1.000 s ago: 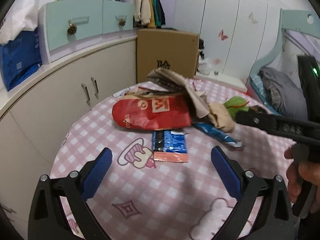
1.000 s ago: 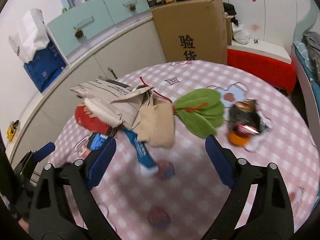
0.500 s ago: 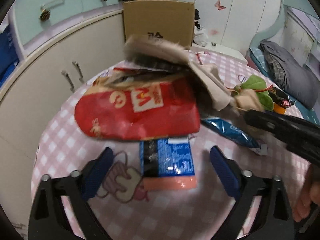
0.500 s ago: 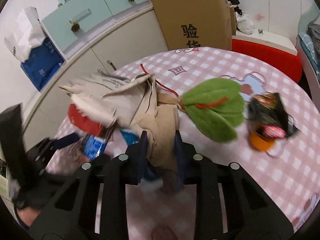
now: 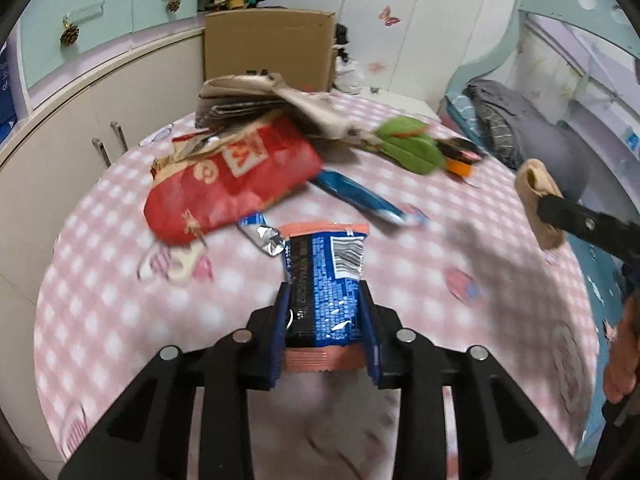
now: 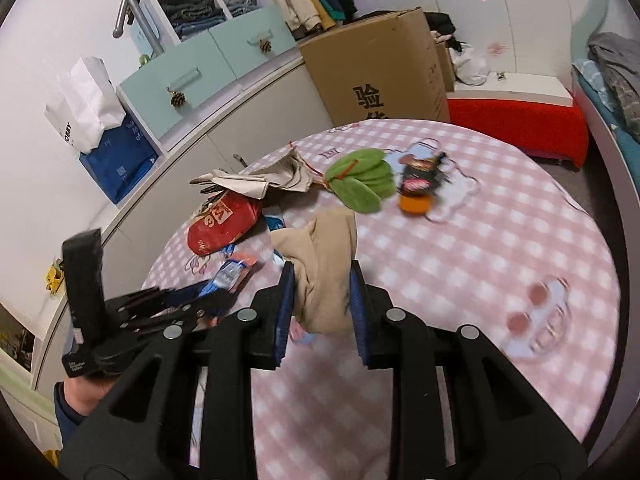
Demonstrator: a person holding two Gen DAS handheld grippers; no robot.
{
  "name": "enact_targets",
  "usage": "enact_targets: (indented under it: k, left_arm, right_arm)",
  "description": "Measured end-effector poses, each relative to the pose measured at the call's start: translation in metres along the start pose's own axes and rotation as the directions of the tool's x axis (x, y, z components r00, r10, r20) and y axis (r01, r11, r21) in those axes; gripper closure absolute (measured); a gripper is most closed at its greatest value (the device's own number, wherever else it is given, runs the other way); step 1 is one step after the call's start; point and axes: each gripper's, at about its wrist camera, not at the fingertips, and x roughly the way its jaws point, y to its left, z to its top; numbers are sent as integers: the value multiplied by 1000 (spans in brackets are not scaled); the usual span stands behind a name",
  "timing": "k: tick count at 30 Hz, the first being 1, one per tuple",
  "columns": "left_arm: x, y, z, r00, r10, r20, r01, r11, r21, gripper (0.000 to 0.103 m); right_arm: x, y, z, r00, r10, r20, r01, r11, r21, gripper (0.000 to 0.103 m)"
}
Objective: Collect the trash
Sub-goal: 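Carry the bar and cloth over the bin and open both tools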
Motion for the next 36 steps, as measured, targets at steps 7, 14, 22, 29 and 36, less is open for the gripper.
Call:
enact_targets:
  k: [7,14,22,29,36]
  left_arm:
    - [-31,-26,-22,997,-34,66,33,999,12,72]
    - [-58,-65,-24,986,-71,148,65,997,43,72]
    - [-78,-148,-25,950,-206,236,175,974,145,72]
    - [-60,-237,-34,925,-339,173,291,923,251,72]
    - [-23,-330,-63,903,-426,55,381,854,355,72]
  right_arm:
    - [-36,-21,-22,999,-5,37,3,999,45,77]
    - [-77,-50,-35,995,-22,96,13,995,94,77]
    - [-125,-89,-48,984,-71,162,47,988,150,77]
    - [-173,-147,-73,966,-162,201,108,961,254,77]
    - [-204,-220,-121,949,-261,176,173,900,401,77]
